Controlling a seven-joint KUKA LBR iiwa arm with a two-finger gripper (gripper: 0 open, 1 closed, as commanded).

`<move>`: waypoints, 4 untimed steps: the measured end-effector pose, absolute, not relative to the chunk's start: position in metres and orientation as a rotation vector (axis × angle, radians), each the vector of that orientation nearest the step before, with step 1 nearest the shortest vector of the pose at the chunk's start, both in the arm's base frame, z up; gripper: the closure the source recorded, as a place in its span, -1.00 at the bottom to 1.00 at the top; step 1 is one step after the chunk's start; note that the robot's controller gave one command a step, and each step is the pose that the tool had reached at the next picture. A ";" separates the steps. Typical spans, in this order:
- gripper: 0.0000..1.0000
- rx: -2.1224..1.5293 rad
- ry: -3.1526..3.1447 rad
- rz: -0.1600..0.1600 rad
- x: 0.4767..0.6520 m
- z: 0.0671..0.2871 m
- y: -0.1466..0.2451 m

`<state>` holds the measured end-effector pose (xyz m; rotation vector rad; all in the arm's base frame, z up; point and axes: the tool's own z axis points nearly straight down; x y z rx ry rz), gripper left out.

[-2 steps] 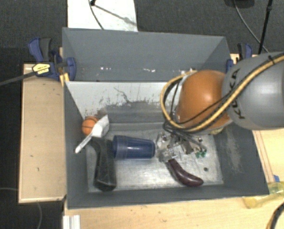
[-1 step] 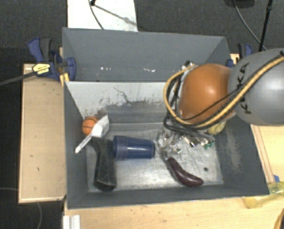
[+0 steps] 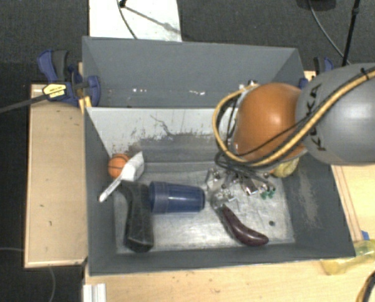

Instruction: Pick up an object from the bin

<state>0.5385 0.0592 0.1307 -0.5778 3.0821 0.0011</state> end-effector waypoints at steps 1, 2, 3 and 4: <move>1.00 -0.561 3.087 0.001 0.553 0.131 0.046; 1.00 -0.890 3.009 -0.001 0.550 0.135 0.053; 1.00 -0.694 3.064 -0.002 0.546 0.130 0.086; -1.00 -0.863 3.020 0.000 0.548 0.122 0.095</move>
Offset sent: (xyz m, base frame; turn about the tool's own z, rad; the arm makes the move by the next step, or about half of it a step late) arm 0.0014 0.0181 0.0091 -0.0742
